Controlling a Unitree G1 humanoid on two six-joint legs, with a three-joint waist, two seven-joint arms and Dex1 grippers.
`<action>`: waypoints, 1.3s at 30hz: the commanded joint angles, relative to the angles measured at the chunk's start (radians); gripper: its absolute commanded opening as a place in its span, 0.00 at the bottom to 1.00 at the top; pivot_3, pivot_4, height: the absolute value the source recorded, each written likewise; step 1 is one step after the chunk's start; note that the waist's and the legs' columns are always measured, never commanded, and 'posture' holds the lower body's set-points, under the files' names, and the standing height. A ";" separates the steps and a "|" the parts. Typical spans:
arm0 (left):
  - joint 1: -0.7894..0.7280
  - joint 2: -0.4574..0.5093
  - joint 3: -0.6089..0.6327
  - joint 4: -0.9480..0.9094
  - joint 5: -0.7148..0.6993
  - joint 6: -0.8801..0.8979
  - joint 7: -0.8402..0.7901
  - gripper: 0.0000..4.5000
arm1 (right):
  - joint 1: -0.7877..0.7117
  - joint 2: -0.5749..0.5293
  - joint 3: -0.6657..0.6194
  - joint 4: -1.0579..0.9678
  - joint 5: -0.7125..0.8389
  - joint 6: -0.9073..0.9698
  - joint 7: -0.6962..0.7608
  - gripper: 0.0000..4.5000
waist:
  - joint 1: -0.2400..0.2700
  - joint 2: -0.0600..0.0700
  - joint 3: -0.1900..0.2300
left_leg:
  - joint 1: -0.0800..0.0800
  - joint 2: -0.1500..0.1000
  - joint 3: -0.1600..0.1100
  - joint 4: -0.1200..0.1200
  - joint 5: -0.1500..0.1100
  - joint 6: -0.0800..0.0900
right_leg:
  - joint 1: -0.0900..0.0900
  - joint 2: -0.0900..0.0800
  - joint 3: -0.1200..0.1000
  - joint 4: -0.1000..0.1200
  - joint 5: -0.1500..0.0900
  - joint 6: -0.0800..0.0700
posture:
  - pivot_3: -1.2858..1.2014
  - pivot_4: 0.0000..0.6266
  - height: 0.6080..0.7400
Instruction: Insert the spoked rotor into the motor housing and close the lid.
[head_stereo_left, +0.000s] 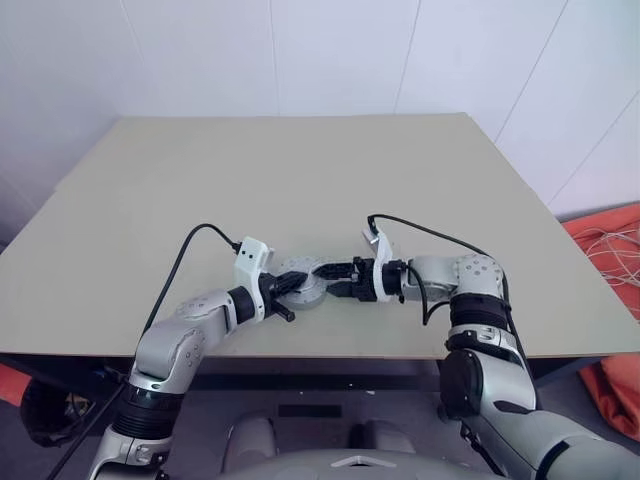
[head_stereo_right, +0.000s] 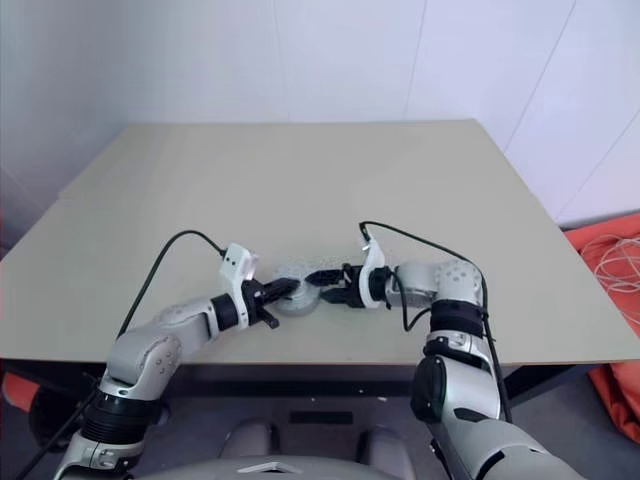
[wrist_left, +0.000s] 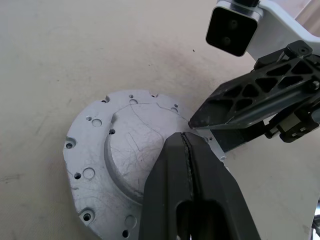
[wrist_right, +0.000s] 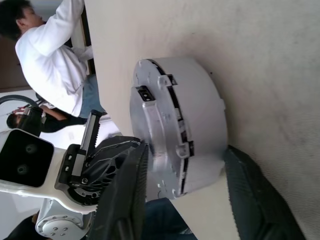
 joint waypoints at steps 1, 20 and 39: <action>0.024 0.004 -0.035 0.037 0.022 0.038 0.008 0.00 | -0.023 0.019 0.002 -0.036 0.111 0.010 -0.003 0.37 | -0.001 0.000 0.000 | 0.001 0.000 0.000 0.000 0.000 0.000 | 0.000 0.000 0.000 0.000 0.000 0.000 | 0.52 0.00 1.00; 0.026 0.005 -0.028 0.040 0.025 0.035 0.006 0.00 | -0.021 0.027 0.040 -0.051 0.292 0.010 -0.075 0.24 | 0.000 0.001 -0.001 | -0.003 0.000 0.000 -0.002 0.001 -0.002 | -0.004 0.000 0.000 0.000 0.000 0.000 | 0.52 0.00 1.00; 0.026 0.008 -0.028 0.039 0.022 0.036 0.005 0.00 | -0.051 0.091 -0.021 -0.077 0.265 0.001 -0.089 0.99 | -0.015 0.001 -0.001 | -0.003 0.000 0.000 -0.004 0.003 -0.005 | -0.005 0.001 0.000 0.001 0.000 0.000 | 0.52 0.00 1.00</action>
